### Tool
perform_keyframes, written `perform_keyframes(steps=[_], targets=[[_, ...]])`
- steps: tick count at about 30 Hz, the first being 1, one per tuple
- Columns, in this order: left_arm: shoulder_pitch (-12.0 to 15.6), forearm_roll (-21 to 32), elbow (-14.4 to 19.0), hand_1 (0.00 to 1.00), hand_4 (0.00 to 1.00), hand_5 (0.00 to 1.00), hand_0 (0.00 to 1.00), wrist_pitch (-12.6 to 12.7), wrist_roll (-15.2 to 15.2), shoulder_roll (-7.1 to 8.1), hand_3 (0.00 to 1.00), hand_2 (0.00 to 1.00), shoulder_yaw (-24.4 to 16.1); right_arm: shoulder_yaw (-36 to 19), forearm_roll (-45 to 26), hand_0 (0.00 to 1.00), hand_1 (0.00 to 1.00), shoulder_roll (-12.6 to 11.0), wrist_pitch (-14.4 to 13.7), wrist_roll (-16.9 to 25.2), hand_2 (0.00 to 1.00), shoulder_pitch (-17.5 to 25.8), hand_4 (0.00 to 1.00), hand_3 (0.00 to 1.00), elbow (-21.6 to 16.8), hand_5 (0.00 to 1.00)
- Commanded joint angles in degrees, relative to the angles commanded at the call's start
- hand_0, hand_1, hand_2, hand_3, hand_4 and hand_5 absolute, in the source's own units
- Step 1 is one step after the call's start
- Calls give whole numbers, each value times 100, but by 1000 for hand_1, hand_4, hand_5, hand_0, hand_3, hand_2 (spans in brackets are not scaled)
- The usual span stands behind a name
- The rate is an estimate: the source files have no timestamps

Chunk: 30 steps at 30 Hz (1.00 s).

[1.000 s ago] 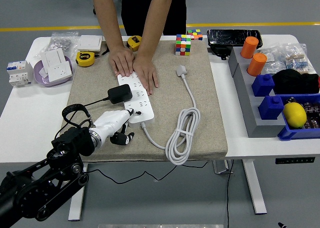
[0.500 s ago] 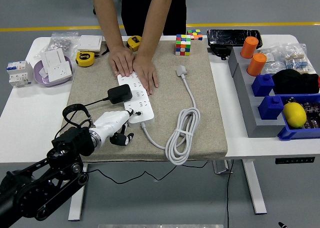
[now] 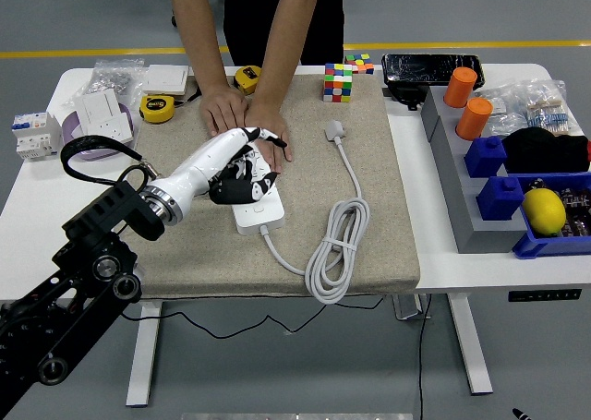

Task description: Pick up the plug,place it near the board,insert it into the board,press the button

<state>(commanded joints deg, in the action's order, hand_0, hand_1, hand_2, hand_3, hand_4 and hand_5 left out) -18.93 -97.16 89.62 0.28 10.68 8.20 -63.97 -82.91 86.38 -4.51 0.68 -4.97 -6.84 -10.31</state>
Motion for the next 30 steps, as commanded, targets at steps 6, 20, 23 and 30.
perform_keyframes(steps=[6, 20, 23, 30], targets=[[-73, 1447, -894, 733, 857, 132, 589, 826, -1396, -349, 642, 660, -454, -9, 13, 822, 733, 11, 3, -9, 741, 0, 998, 773, 0, 881], [-818, 2593, -3131, 926, 908, 197, 917, 972, -1391, -697, 784, 857, -362, 29, 31, 822, 733, 0, 12, -12, 742, -19, 998, 774, 0, 882], [-965, 2111, -3553, 928, 893, 175, 928, 989, -1237, -715, 720, 843, -179, 22, 48, 822, 733, -6, 13, -17, 742, -20, 998, 774, 0, 883], [-1136, 708, -4193, 929, 904, 184, 936, 1083, -986, -766, 703, 846, -16, -31, 115, 822, 733, -19, 20, -41, 741, 16, 998, 774, 0, 881]])
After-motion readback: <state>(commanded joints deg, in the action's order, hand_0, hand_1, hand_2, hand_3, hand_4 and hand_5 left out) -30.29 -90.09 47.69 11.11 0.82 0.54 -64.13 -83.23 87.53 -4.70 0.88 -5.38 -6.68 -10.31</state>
